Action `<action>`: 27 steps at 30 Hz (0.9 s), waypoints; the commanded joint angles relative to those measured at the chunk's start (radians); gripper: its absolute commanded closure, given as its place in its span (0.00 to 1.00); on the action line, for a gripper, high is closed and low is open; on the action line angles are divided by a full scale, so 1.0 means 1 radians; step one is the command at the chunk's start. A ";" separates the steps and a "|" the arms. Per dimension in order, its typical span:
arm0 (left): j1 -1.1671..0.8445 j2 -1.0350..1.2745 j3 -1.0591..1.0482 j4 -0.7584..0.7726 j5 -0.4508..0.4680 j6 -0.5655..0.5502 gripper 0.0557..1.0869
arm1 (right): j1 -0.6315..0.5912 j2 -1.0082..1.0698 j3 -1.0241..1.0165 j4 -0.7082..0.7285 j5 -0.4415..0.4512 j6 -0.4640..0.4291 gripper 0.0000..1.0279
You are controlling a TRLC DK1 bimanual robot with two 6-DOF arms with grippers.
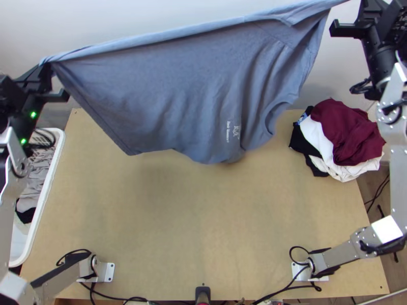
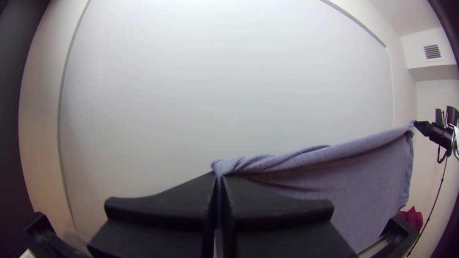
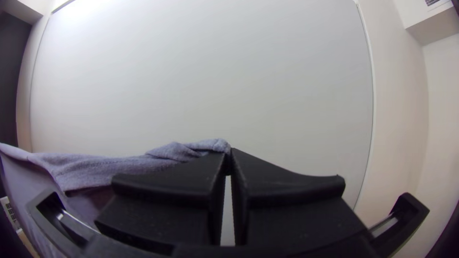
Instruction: Fold the t-shirt
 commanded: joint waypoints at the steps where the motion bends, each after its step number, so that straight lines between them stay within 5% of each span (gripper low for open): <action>1: -0.109 0.170 0.164 -0.031 -0.082 0.005 0.97 | -0.060 0.107 0.025 0.112 0.007 -0.025 0.97; 6: -0.144 0.351 0.380 -0.091 -0.129 -0.001 0.97 | -0.060 0.174 0.044 0.201 0.010 -0.057 0.97; 14: -0.170 0.671 0.797 -0.174 -0.269 0.002 0.97 | -0.082 0.291 0.063 0.449 0.146 -0.100 0.97; 19: -0.202 0.688 0.811 -0.122 -0.339 0.022 0.97 | -0.102 0.306 0.067 0.578 0.238 -0.121 0.97; 27: -0.195 0.540 0.661 -0.162 -0.398 -0.012 0.97 | -0.073 0.110 -0.110 0.584 0.284 -0.117 0.97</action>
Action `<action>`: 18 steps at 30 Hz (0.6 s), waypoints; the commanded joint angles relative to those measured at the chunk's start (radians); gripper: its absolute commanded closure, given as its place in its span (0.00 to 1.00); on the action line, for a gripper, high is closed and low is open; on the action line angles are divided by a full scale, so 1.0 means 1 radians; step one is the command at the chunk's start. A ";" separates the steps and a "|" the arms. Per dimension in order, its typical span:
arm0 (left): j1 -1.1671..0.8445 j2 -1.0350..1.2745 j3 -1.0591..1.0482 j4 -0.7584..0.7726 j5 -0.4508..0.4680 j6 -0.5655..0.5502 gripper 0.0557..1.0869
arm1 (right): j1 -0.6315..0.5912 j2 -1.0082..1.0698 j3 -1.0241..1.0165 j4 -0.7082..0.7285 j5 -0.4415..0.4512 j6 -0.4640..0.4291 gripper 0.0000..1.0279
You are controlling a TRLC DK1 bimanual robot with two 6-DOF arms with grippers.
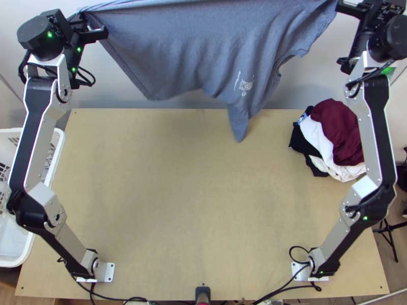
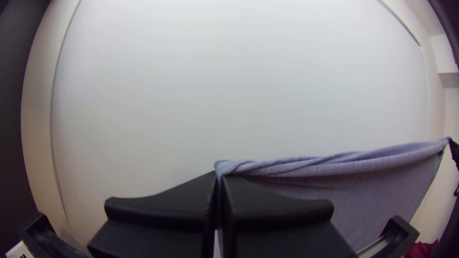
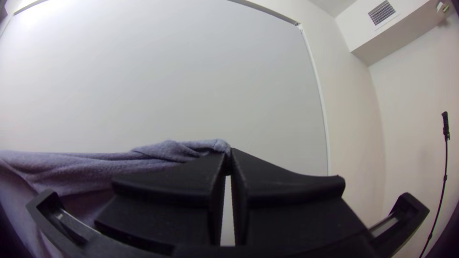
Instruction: Fold the t-shirt
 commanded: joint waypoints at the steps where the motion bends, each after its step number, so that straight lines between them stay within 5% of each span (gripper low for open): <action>1: 0.005 -0.123 -0.124 -0.026 -0.046 -0.023 0.97 | 0.025 -0.176 -0.185 0.039 0.045 -0.004 0.97; 14: 0.025 -0.810 -1.035 -0.037 0.154 0.082 0.97 | 0.264 -0.875 -1.109 0.036 0.017 -0.216 0.97; 18: 0.022 -0.968 -1.167 -0.117 0.188 0.096 0.97 | 0.311 -1.038 -1.259 -0.040 0.019 -0.250 0.97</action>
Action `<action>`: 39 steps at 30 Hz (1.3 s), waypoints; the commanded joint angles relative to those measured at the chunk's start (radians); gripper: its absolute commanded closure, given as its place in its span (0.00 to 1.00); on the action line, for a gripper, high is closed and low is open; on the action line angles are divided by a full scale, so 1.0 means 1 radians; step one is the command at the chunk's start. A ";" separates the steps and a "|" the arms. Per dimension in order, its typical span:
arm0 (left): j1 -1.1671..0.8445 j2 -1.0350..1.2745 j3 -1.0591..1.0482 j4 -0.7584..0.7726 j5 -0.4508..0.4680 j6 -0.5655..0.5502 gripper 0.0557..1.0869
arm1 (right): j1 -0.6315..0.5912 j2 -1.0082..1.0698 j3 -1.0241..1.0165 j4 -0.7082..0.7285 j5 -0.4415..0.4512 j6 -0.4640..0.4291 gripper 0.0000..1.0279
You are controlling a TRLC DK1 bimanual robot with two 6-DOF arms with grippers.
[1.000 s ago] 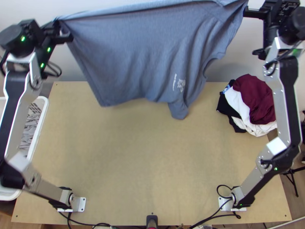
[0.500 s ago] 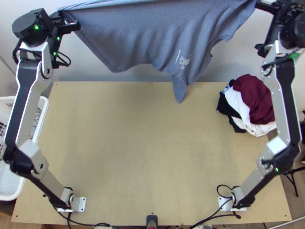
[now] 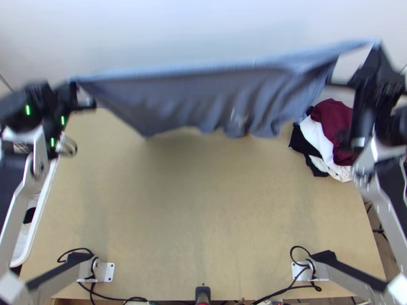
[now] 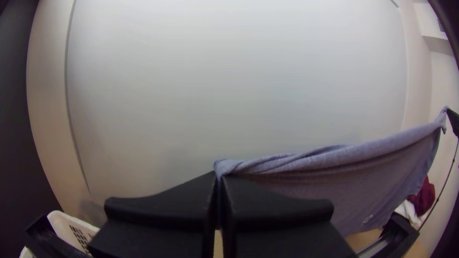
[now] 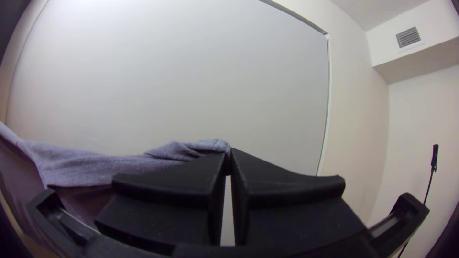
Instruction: Fold the t-shirt
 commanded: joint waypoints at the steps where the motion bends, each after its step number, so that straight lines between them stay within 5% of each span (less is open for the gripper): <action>1: -0.005 -0.312 -0.322 -0.102 0.072 0.035 0.97 | 0.104 -0.323 -0.335 -0.128 -0.008 -0.055 0.97; 7: -0.032 -0.468 -0.344 -0.347 0.107 0.030 0.97 | 0.153 -0.480 -0.326 -0.492 -0.007 0.052 0.97; 15: -0.155 -0.674 -0.446 -0.620 0.107 0.024 0.97 | 0.277 -0.615 -0.288 -0.900 -0.007 0.063 0.97; 28: -0.153 -0.752 -0.245 -0.717 0.096 0.027 0.97 | 0.282 -0.584 0.028 -1.076 -0.014 0.060 0.97; 39: -0.052 -0.721 0.144 -0.734 0.098 0.018 0.97 | 0.216 -0.444 0.518 -1.164 -0.014 0.230 0.97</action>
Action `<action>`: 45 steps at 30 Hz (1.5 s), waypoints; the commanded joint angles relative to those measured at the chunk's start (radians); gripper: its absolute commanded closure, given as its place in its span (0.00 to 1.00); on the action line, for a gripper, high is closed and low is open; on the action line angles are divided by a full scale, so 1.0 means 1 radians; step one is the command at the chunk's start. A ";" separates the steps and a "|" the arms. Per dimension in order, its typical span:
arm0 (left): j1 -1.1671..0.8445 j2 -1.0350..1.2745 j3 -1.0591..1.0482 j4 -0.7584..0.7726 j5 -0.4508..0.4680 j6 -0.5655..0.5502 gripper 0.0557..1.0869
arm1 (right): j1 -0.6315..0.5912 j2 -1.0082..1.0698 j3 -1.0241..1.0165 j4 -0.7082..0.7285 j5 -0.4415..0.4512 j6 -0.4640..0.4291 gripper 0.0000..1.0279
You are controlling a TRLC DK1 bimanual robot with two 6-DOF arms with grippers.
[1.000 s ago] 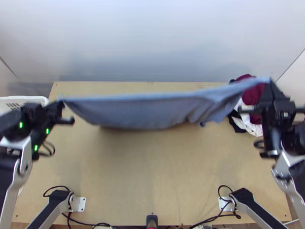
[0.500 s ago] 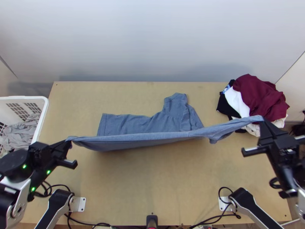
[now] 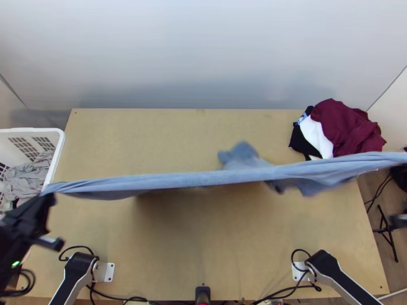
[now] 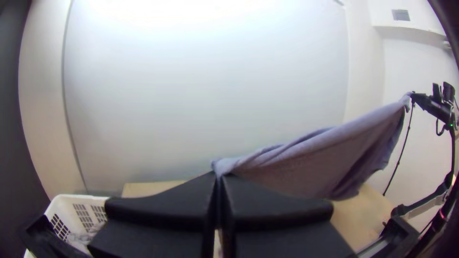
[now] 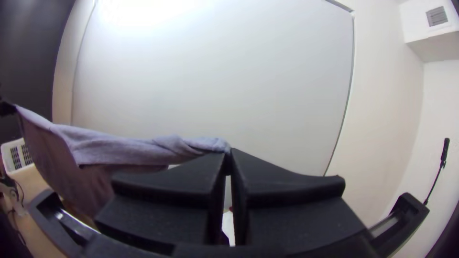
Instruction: Fold the t-shirt
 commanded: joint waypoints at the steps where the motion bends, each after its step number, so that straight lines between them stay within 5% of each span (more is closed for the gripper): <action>1: 0.069 0.027 0.238 -0.019 -0.002 -0.006 0.97 | -0.061 0.072 0.284 -0.040 0.001 0.084 0.97; 8: 0.123 0.097 0.433 -0.024 -0.006 -0.008 0.97 | -0.136 0.181 0.585 -0.040 0.003 0.108 0.97; 12: 0.149 0.140 0.464 0.024 -0.028 -0.018 0.97 | -0.139 0.203 0.583 -0.026 0.003 0.128 0.97; 31: 0.098 0.194 -0.455 0.639 0.005 0.031 0.97 | -0.119 0.097 -0.684 0.709 -0.081 0.048 0.97; 37: 0.035 0.456 -0.541 0.904 -0.025 0.042 0.97 | -0.239 0.338 -0.814 0.952 -0.195 0.025 0.97; 45: 0.029 0.995 -0.375 1.151 -0.100 0.061 0.97 | -0.329 0.833 -0.646 1.201 -0.210 0.027 0.97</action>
